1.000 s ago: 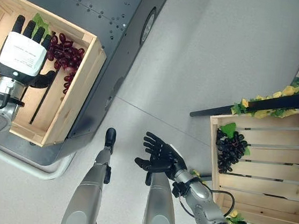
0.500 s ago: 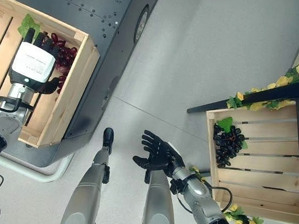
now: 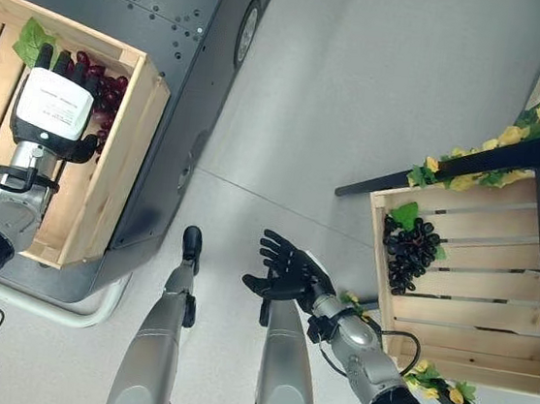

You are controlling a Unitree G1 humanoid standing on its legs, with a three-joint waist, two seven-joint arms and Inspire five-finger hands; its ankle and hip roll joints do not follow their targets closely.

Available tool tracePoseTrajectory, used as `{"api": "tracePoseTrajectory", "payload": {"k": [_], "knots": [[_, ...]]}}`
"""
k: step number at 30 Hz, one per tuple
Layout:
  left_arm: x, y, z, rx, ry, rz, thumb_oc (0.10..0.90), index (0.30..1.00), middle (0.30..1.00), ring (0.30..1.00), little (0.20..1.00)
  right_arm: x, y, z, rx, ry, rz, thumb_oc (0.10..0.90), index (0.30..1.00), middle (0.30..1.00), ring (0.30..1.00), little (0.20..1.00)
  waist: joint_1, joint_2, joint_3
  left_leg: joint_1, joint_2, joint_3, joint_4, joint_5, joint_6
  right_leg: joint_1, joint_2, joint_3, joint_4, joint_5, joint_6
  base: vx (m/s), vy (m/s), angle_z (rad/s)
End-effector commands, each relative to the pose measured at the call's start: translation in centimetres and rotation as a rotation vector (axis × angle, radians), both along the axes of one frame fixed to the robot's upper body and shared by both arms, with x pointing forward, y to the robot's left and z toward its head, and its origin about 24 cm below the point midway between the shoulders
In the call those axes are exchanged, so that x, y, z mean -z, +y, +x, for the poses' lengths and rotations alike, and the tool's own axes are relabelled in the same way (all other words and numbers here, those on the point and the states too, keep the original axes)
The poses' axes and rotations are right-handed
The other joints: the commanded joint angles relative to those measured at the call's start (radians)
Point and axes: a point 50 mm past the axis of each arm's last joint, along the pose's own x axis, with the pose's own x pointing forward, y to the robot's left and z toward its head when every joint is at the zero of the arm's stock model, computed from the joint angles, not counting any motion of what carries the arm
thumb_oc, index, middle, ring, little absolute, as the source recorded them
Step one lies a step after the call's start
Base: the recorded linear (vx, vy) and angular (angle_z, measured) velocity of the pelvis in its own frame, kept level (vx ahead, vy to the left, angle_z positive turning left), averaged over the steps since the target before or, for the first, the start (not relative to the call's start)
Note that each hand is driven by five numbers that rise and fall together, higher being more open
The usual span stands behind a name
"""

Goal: Pick up the fruits from the basket on one side to the basket on the other side

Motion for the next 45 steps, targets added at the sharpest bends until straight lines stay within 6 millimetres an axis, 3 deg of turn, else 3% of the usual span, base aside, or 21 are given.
{"api": "tracePoseTrajectory", "payload": {"k": [1,7,9,10,11,28,33,45], "knots": [[-5.4,0.7,0.8,-0.096,-0.165,0.013,0.8,0.9,0.9,0.9,0.9,-2.1,0.5,0.8,-0.007,-0.096,0.06,0.8,0.9,0.9,0.9,0.9,-0.033,-0.044,-0.01,-0.012,-0.049,0.069,0.212,-0.219,0.037,0.018,-0.001,0.034,-0.368,0.361,-0.024,0.04,0.061,-0.07],[-6.0,1.3,1.1,-0.133,-0.131,0.022,0.8,0.9,0.9,0.9,0.9,-2.2,0.6,0.8,-0.022,-0.1,0.057,0.8,0.9,0.9,0.9,0.9,-0.048,-0.048,-0.01,-0.033,-0.05,0.081,0.22,-0.223,0.038,-0.004,0.0,0.047,-0.379,0.378,-0.018,0.02,0.032,-0.07],[-6.2,1.3,1.2,-0.137,-0.117,0.026,0.676,0.714,0.714,0.714,0.714,-2.2,0.7,0.9,-0.022,-0.106,0.056,0.8,0.9,0.9,0.9,0.9,-0.052,-0.049,-0.01,-0.044,-0.048,0.082,0.227,-0.223,0.038,-0.014,0.002,0.049,-0.377,0.38,-0.018,0.0,0.025,-0.07],[-6.3,1.3,1.3,-0.146,-0.109,0.021,0.574,0.561,0.561,0.561,0.561,-2.3,0.7,1.0,-0.024,-0.108,0.056,0.8,0.9,0.9,0.9,0.9,-0.054,-0.049,-0.01,-0.047,-0.048,0.083,0.228,-0.224,0.038,-0.017,0.002,0.05,-0.376,0.381,-0.018,0.0,0.0,0.0],[-6.3,1.3,1.4,-0.154,-0.098,0.02,0.406,0.309,0.309,0.309,0.309,-2.3,0.8,1.0,-0.023,-0.109,0.053,0.8,0.9,0.9,0.9,0.9,-0.056,-0.05,-0.01,-0.05,-0.047,0.084,0.23,-0.224,0.038,-0.021,0.003,0.051,-0.375,0.383,-0.017,0.0,0.0,0.0],[-6.1,1.8,1.3,-0.113,-0.116,-0.029,0.4,0.3,0.3,0.3,0.3,-2.4,0.8,1.0,-0.03,-0.118,0.057,0.8,0.9,0.9,0.9,0.9,-0.056,-0.041,-0.01,-0.051,-0.051,0.082,0.225,-0.222,0.037,-0.028,0.002,0.045,-0.373,0.381,-0.018,0.0,-0.001,-0.01],[-6.1,1.4,0.9,-0.033,-0.202,-0.038,0.4,0.3,0.3,0.3,0.3,-2.5,0.7,0.8,-0.019,-0.126,0.063,0.8,0.9,0.9,0.9,0.9,-0.045,-0.032,-0.01,-0.042,-0.05,0.072,0.224,-0.218,0.034,-0.019,0.002,0.034,-0.354,0.363,-0.025,-0.03,-0.041,0.01],[-5.7,1.1,-2.3,0.12,-0.436,-0.005,0.4,0.3,0.3,0.3,0.3,-2.5,-0.8,-0.8,0.027,-0.15,0.072,0.8,0.9,0.9,0.9,0.9,0.012,0.004,-0.01,0.029,-0.061,0.032,0.164,-0.202,0.034,0.052,-0.008,-0.022,-0.351,0.319,-0.037,-0.03,-0.054,0.05]]}}
